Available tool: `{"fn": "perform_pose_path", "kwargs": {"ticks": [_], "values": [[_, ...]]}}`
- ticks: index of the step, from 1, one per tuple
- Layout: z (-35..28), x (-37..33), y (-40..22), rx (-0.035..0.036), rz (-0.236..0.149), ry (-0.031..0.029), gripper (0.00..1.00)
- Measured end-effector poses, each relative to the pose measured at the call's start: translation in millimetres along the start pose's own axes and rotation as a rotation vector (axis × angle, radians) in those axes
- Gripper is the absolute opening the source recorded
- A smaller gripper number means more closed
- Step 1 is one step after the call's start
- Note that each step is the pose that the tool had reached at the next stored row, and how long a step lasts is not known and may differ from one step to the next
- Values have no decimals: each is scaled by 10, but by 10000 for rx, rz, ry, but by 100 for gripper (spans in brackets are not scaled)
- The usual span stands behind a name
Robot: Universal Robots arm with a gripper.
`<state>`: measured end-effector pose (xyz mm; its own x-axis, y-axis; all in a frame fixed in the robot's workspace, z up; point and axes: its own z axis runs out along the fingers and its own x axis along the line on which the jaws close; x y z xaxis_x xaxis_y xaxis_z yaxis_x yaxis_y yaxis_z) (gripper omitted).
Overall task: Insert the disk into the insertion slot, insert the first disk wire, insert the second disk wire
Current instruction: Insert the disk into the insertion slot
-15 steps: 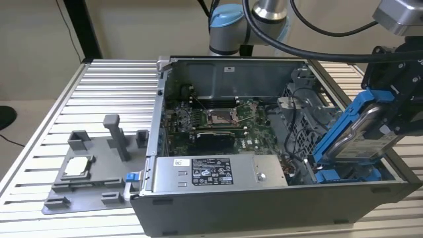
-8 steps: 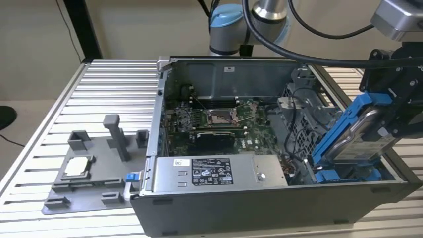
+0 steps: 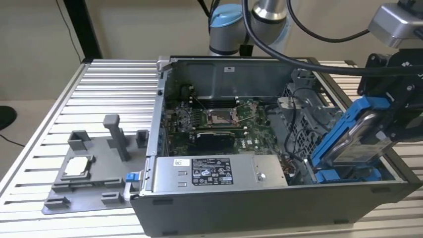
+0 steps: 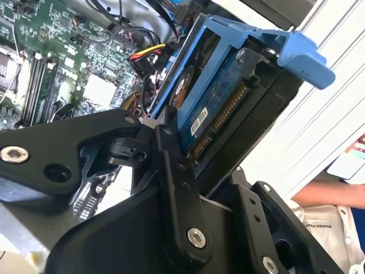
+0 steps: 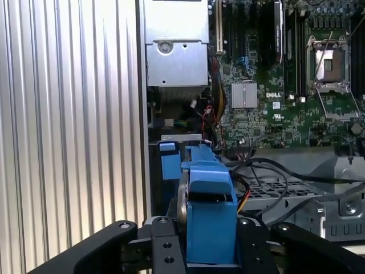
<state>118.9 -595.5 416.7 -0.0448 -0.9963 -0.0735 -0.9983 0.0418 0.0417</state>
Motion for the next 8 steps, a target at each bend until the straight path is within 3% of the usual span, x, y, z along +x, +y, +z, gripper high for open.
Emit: {"fn": "perform_pose_path", "kwargs": {"ticks": [8], "values": [[83, 8, 16, 0, -1, -3, 0]]}}
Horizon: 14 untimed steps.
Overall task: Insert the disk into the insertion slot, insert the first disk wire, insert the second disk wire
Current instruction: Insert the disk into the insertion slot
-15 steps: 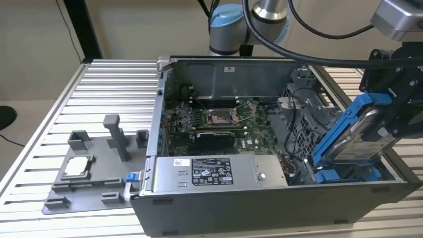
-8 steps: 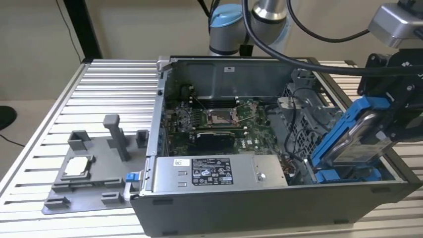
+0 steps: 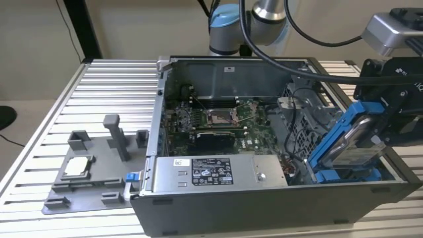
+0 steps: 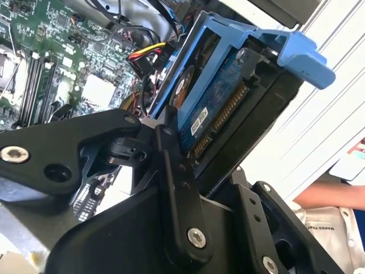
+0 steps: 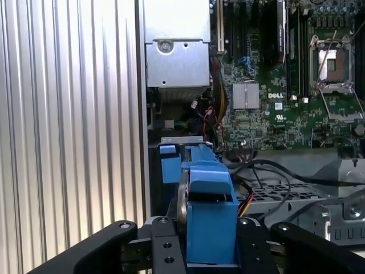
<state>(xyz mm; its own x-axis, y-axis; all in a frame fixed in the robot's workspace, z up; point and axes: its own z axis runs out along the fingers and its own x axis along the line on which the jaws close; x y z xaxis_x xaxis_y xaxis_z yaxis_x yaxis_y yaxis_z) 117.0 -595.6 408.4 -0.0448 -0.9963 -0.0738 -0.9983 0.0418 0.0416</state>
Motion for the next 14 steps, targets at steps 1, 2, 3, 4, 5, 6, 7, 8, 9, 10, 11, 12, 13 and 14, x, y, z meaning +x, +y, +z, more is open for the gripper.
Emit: {"fn": "perform_pose_path", "kwargs": {"ticks": [1, 2, 3, 4, 5, 6, 7, 8, 9, 10, 11, 12, 13, 14], "values": [[10, 1, 1, 0, 0, 1, 0], [22, 1, 2, 0, 1, -1, 0], [35, 3, 2, 0, 0, 0, 0], [49, 4, 2, 0, 0, -1, 0], [65, 5, 2, 0, 0, -2, 0], [83, 6, 3, 0, 0, -1, 0], [97, 7, 3, 0, 0, 0, 0], [110, 8, 3, 0, 0, 0, 0], [119, 9, 2, 0, 0, 1, 0], [123, 10, 3, -9, 1, 9, 0], [123, 10, 3, -12, 2, 15, 0], [123, 10, 3, -12, 3, 18, 0], [123, 10, 3, -13, 3, 19, 0], [124, 10, 4, -13, 2, 18, 0]]}}
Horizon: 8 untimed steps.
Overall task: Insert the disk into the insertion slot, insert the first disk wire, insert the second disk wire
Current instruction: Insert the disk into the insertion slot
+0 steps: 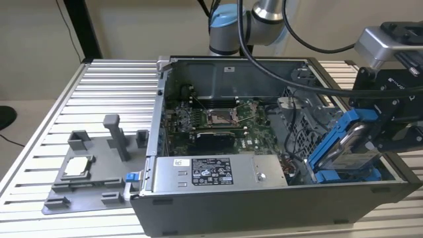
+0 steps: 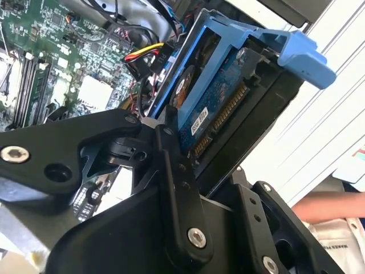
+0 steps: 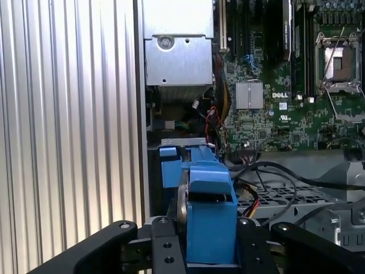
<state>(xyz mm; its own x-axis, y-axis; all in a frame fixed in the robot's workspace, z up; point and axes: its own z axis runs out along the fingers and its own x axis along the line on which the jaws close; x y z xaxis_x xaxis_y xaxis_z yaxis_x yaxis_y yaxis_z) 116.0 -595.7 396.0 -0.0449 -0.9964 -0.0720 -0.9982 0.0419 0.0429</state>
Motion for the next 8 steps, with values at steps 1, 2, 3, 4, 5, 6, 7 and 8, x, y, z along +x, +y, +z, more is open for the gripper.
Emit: {"fn": "perform_pose_path", "kwargs": {"ticks": [1, 2, 3, 4, 5, 6, 7, 8], "values": [[0, 0, 0, 0, 0, 0, 0], [0, 0, 0, 0, -1, -1, 0], [0, 0, 0, -1, -1, -3, 0], [0, 0, 0, 0, -1, -4, 0], [0, 0, 0, 0, -1, -4, 0], [0, 1, 0, -1, -1, -5, 0], [0, 1, 0, -2, -1, -6, 0], [-1, 2, 1, -3, -1, -3, 100]]}}
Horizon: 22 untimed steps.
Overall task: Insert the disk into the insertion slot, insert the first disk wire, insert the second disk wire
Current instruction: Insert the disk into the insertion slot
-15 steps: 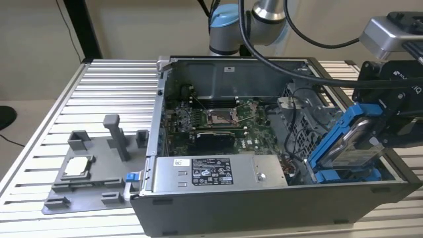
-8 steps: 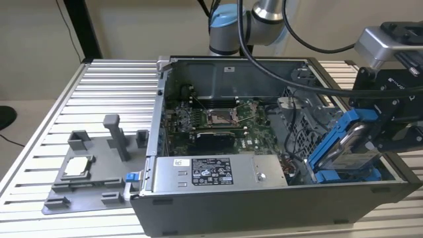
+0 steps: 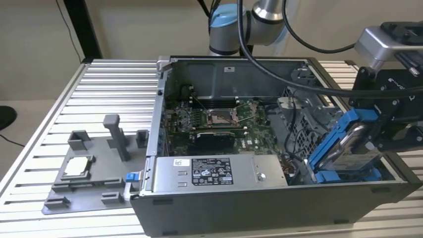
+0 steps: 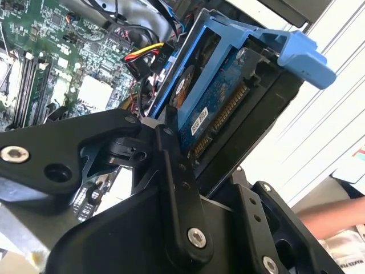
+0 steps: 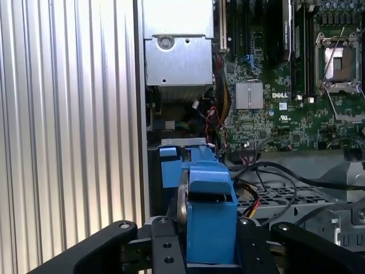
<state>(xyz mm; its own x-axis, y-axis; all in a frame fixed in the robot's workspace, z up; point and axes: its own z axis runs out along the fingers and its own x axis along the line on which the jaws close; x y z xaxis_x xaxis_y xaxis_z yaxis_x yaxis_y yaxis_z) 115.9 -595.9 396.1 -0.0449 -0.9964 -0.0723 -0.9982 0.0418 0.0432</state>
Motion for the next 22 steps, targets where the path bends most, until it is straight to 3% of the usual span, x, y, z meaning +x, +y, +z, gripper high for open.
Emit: {"fn": "perform_pose_path", "kwargs": {"ticks": [15, 16, 22], "values": [[1, 2, 0, 2, 0, -4, 100], [0, 2, -1, 2, 0, -5, 0], [1, 3, 0, 1, 0, -3, 0]]}}
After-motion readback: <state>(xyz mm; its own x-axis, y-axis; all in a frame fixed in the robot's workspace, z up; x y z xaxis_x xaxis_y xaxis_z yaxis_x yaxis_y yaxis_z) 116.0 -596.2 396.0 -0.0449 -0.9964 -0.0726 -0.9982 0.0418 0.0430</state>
